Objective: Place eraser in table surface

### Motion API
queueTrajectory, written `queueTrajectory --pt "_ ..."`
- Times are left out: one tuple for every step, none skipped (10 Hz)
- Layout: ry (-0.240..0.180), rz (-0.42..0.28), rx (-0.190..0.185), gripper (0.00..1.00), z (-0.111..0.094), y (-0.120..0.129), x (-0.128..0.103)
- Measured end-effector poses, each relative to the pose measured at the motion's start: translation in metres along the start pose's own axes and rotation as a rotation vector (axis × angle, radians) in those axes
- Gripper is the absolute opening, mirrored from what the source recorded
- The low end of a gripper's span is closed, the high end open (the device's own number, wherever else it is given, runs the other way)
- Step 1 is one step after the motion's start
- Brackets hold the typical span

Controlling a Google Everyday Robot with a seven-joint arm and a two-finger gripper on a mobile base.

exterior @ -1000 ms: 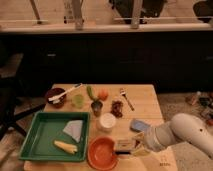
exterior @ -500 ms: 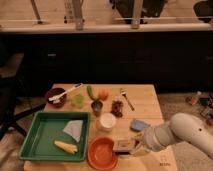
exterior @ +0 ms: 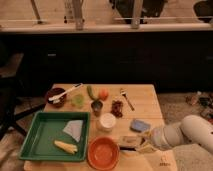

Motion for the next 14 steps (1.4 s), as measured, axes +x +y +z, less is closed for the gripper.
queueTrajectory --pt "-0.013 0.01 0.012 0.0 -0.004 -0.003 0.005" --pt "-0.028 0.019 0.026 0.0 -0.008 -0.004 0.012" --pt "-0.037 0.025 0.034 0.0 -0.007 -0.004 0.018" --pt "-0.049 0.03 0.044 0.0 -0.004 -0.005 0.024" --pt "-0.057 0.034 0.055 0.0 -0.003 -0.005 0.03" --pt "-0.059 0.04 0.061 0.0 -0.002 -0.005 0.035" --pt "-0.058 0.049 0.065 0.0 0.0 -0.006 0.042" --pt "-0.058 0.056 0.067 0.0 0.004 -0.007 0.049" --pt "-0.058 0.06 0.068 0.0 0.006 -0.009 0.052" --pt "-0.058 0.068 0.071 0.0 0.007 -0.012 0.057" --pt "-0.06 0.075 0.072 0.0 0.009 -0.014 0.061" --pt "-0.066 0.086 0.075 0.0 0.011 -0.018 0.065" --pt "-0.071 0.092 0.077 0.0 0.012 -0.02 0.067" --pt "-0.078 0.099 0.078 0.0 0.014 -0.022 0.069"
